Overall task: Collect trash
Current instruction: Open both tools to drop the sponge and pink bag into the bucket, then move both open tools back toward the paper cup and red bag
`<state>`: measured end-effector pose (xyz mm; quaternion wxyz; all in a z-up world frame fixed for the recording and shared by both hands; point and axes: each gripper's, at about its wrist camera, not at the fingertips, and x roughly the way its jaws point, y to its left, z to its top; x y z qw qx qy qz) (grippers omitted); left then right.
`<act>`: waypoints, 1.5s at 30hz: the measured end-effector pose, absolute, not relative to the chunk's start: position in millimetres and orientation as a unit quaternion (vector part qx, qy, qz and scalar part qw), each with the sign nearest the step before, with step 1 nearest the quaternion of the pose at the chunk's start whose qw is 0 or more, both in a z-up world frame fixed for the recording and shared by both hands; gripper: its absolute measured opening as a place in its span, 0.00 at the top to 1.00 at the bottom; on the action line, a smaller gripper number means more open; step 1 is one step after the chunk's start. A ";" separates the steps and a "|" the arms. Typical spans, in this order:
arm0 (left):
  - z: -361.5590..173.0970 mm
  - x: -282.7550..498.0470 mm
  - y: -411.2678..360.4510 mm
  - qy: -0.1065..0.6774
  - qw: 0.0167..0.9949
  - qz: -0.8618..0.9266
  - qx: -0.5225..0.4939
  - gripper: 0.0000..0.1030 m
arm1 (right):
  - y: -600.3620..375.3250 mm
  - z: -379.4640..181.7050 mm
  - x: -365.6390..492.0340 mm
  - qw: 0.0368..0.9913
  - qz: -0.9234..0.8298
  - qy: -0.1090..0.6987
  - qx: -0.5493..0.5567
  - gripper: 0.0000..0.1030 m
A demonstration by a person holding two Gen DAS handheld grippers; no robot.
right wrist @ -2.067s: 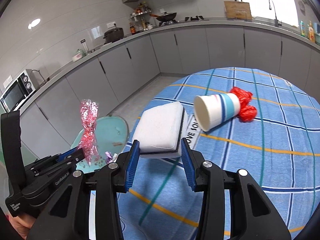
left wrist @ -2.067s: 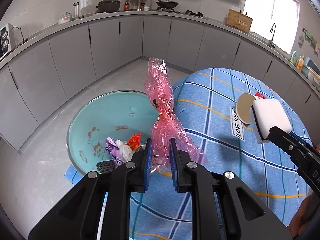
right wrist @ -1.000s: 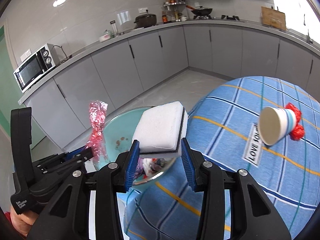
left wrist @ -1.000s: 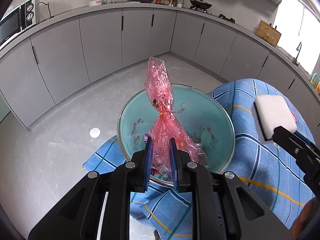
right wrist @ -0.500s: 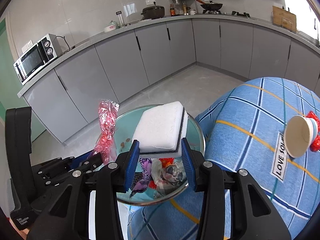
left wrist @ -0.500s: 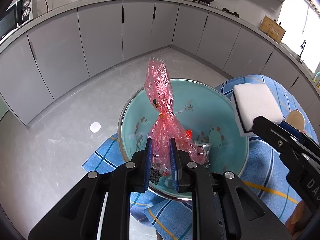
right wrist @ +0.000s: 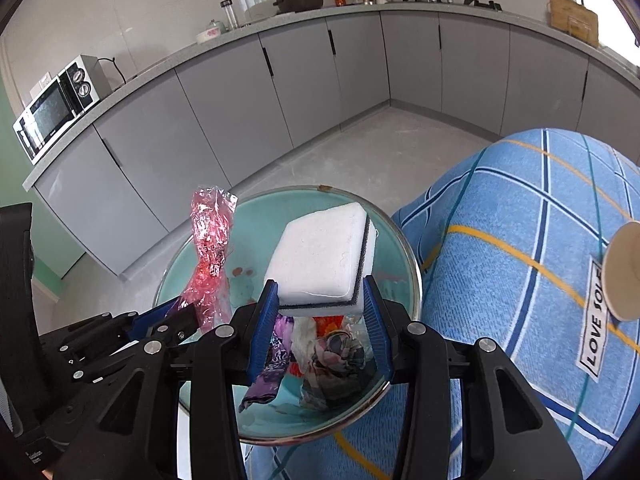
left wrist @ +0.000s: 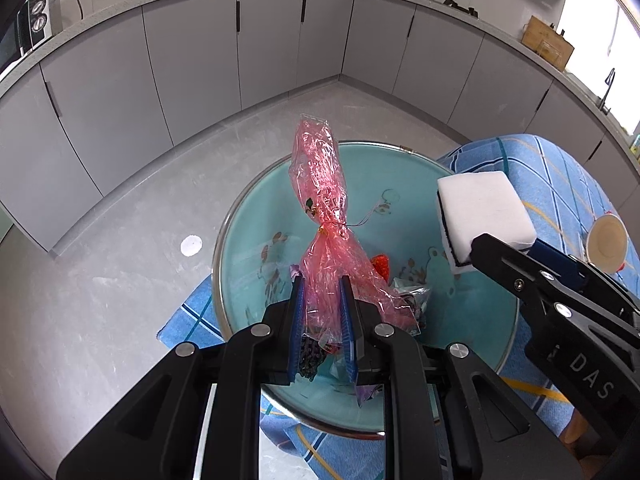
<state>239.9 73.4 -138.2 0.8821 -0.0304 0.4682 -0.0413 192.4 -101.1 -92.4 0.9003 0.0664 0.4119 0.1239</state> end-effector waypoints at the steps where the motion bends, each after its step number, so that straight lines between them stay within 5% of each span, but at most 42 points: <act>1: -139.7 241.3 73.2 0.470 0.881 -0.040 -0.030 0.83 | -101.3 -94.0 193.8 0.900 0.124 0.413 0.067 0.58; 26: -159.3 258.0 57.9 0.496 0.868 -0.026 -0.014 0.79 | -121.8 -87.1 198.3 0.903 0.117 0.402 0.092 0.45; 30: -156.2 253.4 53.6 0.494 0.870 -0.019 -0.005 0.52 | -135.9 -75.8 187.9 0.910 0.103 0.387 0.105 0.45; 38: -132.4 236.4 47.6 0.458 0.889 0.005 0.009 0.35 | -154.0 -61.4 167.6 0.917 0.092 0.370 0.118 0.45; 42: -118.3 225.3 38.6 0.438 0.899 0.015 0.016 0.13 | -165.8 -56.8 156.0 0.920 0.083 0.363 0.124 0.40; 45: -111.0 218.3 32.6 0.432 0.902 0.012 0.015 0.12 | -178.8 -55.0 147.0 0.922 0.071 0.359 0.129 0.40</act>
